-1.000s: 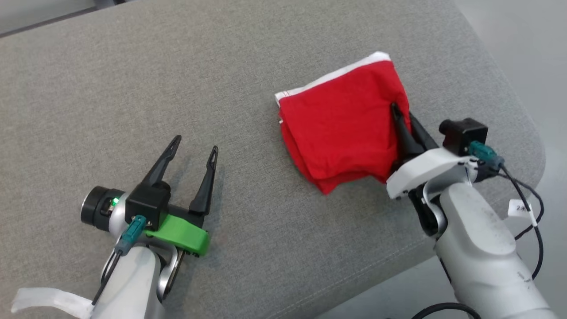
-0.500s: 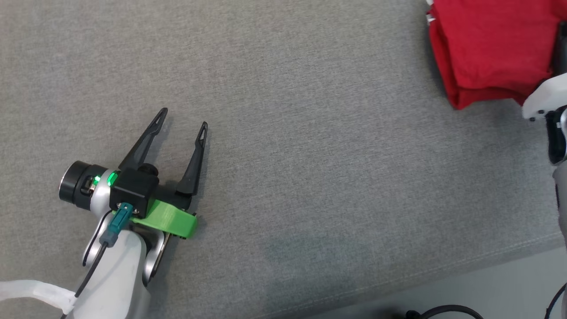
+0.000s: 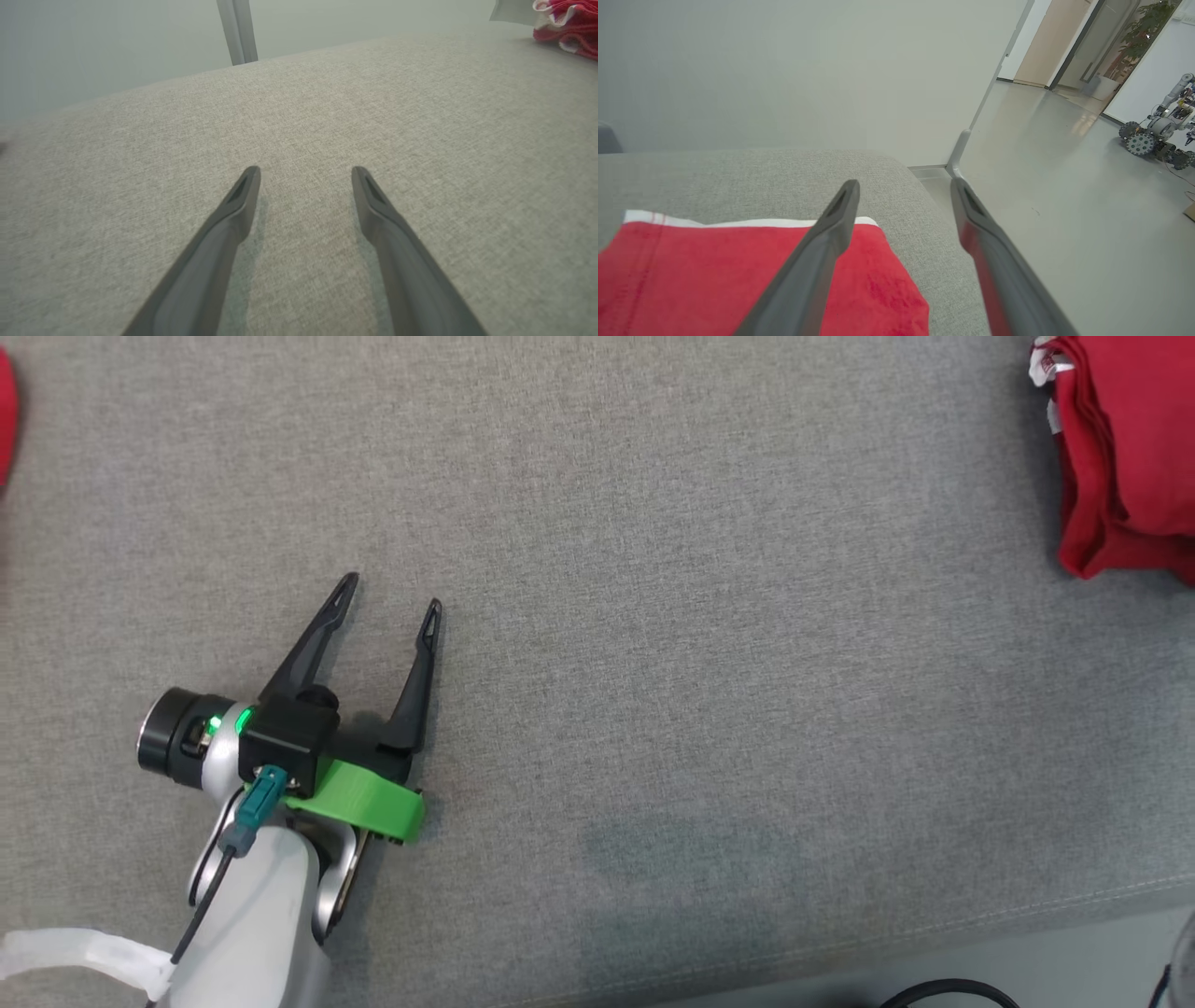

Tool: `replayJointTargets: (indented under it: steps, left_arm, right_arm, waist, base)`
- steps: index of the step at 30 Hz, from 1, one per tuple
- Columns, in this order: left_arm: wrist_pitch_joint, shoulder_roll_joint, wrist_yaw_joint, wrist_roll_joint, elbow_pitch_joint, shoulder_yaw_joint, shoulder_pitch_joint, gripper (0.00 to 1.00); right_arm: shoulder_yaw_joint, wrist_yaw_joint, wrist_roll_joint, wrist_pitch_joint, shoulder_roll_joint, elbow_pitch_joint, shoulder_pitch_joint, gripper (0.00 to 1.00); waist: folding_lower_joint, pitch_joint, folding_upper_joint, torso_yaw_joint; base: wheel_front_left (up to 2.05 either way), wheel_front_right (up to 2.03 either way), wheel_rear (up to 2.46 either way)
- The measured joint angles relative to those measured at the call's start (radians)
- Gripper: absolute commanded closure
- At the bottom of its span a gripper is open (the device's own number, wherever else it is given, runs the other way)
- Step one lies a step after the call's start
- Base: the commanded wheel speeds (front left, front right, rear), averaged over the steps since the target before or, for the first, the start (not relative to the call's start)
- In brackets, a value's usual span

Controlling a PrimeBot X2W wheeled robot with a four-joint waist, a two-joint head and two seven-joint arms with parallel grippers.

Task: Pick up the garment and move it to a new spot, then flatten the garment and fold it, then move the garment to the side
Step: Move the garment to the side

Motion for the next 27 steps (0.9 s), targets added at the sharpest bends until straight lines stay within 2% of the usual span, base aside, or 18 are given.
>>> replayJointTargets:
  steps: [5,11,17,20,27]
  left_arm:
    - [0.0,-0.035,0.001,-0.001,0.029,0.034,0.02,0.0]
    - [0.0,-0.068,0.002,-0.008,0.061,0.074,0.059,0.0]
    - [0.0,-0.094,0.006,-0.011,0.077,0.114,0.095,0.0]
    - [0.0,-0.103,0.016,-0.03,0.089,0.165,0.131,0.0]
    - [0.0,-0.115,0.019,-0.029,0.108,0.213,0.19,0.0]
  right_arm:
    - [0.083,0.0,0.063,0.0,0.075,-0.101,0.076,0.0]
    - [0.201,0.0,0.144,0.0,0.099,-0.174,0.215,0.0]
    - [0.299,0.0,0.215,0.0,0.119,-0.198,0.325,0.0]
    - [0.375,0.0,0.253,0.0,0.148,-0.21,0.4,0.0]
    - [0.479,0.0,0.276,0.0,0.18,-0.196,0.496,0.0]
  waist:
    - [0.0,-0.05,0.0,0.001]
    - [0.0,-0.123,0.0,0.01]
    - [0.0,-0.189,0.0,0.026]
    - [0.0,-0.243,0.0,0.041]
    - [-0.0001,-0.332,0.0,0.069]
  base:
    - [0.0,0.0,0.0]
    - [0.0,0.0,0.0]
    - [0.0,0.0,0.0]
    - [0.0,0.0,0.0]
    - [0.0,0.0,0.0]
